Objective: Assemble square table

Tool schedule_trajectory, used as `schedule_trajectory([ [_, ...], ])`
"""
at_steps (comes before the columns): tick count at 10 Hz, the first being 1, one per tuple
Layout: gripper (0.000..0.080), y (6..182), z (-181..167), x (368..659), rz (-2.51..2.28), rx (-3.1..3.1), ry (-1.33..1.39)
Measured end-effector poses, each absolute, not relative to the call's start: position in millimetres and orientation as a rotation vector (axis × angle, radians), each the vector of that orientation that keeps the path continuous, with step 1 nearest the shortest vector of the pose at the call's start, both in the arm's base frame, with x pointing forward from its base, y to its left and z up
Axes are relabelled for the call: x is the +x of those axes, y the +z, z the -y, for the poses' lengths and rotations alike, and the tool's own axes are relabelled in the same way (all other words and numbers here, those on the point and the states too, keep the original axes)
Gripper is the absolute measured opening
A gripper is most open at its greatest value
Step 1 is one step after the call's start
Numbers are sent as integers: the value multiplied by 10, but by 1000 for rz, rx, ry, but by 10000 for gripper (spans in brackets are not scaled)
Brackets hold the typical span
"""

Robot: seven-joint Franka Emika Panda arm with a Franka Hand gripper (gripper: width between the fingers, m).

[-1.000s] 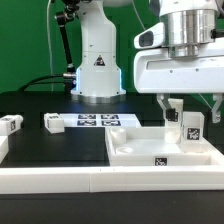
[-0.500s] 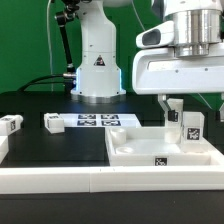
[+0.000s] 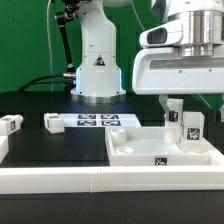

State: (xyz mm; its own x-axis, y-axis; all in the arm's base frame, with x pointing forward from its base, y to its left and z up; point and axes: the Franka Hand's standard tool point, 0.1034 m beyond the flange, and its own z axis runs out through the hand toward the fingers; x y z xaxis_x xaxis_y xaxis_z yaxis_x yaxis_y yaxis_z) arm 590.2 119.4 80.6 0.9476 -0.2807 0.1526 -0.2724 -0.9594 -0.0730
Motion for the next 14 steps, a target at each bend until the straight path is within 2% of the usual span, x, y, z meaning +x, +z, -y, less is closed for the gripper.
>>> schedule_trajectory([
  [1,385,806,-1192,5902,-434,-3050,-250],
  [2,385,806,-1191,5902,-434,-3050,-250],
  [3,290,806,-1167,5904,-435,-3052,-251],
  [7,290,806,-1139,5907,-511,-3039,-250],
  [11,293,804,-968,5876,-907,-2947,-263],
  [12,374,803,-965,5876,-910,-2946,-263],
  [13,374,805,-964,5878,-894,-2951,-264],
  [14,511,817,-968,5881,-866,-2960,-264],
])
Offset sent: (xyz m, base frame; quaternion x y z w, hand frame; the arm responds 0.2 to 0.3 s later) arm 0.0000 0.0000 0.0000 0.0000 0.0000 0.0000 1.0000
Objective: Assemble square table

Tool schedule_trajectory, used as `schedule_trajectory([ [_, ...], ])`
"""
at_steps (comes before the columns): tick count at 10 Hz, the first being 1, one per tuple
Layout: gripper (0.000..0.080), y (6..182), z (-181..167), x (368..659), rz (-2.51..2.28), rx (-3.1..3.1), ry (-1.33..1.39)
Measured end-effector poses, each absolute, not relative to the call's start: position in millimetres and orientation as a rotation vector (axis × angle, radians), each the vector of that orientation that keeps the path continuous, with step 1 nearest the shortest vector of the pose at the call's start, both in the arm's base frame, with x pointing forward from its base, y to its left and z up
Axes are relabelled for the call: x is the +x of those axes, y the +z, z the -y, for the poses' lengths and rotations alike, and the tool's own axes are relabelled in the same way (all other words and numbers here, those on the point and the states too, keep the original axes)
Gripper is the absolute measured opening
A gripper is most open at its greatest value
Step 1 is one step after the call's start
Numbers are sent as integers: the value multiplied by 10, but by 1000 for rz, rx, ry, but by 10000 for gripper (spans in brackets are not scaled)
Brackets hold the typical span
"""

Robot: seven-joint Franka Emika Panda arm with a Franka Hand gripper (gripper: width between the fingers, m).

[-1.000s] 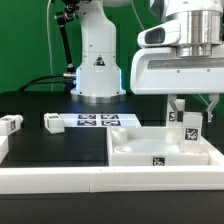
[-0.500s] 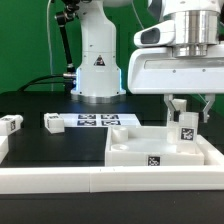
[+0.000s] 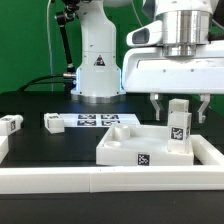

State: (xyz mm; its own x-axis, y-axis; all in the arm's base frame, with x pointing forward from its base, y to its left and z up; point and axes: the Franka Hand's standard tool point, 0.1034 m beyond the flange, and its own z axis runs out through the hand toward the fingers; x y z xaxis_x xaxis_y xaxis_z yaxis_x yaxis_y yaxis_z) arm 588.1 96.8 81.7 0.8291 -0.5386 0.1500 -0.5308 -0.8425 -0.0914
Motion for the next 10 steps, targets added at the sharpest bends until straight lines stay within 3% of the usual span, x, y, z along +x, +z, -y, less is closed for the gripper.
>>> schedule_trajectory([
  [1,619,838,-990,5884,-839,-2968,-257],
  [2,640,869,-1003,5888,-780,-2985,-252],
  [7,649,1094,-965,5704,-717,-2977,-237],
  [10,649,1070,-964,5706,-718,-2980,-234],
])
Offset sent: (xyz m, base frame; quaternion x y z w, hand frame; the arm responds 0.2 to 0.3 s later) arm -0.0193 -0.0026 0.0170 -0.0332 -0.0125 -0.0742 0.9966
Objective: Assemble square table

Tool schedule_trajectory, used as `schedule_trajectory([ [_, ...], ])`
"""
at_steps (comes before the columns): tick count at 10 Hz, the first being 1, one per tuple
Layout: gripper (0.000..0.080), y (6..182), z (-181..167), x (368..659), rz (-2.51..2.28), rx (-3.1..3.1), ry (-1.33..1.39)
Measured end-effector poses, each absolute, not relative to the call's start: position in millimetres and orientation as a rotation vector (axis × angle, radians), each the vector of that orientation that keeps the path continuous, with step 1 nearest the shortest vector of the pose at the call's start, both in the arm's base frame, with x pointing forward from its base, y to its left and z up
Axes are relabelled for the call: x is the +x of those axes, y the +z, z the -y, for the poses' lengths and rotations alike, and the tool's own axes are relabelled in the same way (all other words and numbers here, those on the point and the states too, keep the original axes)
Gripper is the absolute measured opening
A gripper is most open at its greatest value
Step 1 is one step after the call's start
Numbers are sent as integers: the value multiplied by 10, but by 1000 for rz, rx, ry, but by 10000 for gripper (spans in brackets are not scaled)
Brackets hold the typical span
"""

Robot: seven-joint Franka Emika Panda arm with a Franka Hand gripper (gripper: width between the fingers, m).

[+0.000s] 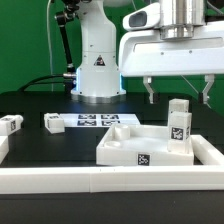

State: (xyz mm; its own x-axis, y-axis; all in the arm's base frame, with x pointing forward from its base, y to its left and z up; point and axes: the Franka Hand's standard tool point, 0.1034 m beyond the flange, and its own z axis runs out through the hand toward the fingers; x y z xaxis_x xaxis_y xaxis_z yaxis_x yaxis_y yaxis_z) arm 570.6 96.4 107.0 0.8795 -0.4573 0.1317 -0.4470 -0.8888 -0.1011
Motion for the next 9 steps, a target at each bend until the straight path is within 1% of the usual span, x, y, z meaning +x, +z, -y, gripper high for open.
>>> schedule_trajectory([
  [1,649,1070,-959,5703,-715,-2981,-234],
  [2,649,1075,-887,5657,-581,-3017,-240],
  [4,649,1060,-555,5561,-286,-3081,-248],
  [5,649,1039,-476,5549,-264,-3088,-242],
  [9,649,1007,-446,5521,-290,-3088,-224],
])
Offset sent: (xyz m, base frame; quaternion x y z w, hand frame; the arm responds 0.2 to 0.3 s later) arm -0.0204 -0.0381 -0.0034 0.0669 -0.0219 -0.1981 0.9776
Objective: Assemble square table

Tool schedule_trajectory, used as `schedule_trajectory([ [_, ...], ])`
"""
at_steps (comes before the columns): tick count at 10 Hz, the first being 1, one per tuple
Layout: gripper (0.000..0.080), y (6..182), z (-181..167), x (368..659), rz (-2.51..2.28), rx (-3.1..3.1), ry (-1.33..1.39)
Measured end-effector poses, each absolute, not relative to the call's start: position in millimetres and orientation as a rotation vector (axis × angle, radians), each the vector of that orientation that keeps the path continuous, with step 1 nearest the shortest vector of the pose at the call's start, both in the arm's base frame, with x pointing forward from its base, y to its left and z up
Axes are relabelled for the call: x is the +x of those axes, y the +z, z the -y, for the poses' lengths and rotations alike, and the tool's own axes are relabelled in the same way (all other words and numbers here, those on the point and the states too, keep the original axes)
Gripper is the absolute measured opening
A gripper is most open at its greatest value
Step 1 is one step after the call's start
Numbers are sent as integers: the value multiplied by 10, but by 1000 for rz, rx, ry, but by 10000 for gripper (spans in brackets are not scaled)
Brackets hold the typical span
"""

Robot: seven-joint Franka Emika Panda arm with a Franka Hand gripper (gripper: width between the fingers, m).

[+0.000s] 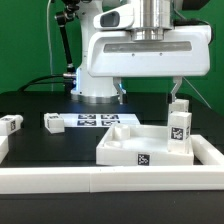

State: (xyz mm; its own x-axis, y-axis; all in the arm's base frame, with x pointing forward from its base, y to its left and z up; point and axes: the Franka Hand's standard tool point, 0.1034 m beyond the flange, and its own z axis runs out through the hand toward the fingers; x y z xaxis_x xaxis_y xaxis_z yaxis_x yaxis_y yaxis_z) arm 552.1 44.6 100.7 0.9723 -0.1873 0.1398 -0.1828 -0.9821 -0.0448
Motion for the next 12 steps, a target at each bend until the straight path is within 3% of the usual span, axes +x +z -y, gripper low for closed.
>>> schedule_trajectory([
  [4,649,745,71,5192,-283,-3132,-201],
  [9,649,695,127,5179,-289,-3140,-210],
  [12,649,539,364,5056,-397,-3114,-133],
])
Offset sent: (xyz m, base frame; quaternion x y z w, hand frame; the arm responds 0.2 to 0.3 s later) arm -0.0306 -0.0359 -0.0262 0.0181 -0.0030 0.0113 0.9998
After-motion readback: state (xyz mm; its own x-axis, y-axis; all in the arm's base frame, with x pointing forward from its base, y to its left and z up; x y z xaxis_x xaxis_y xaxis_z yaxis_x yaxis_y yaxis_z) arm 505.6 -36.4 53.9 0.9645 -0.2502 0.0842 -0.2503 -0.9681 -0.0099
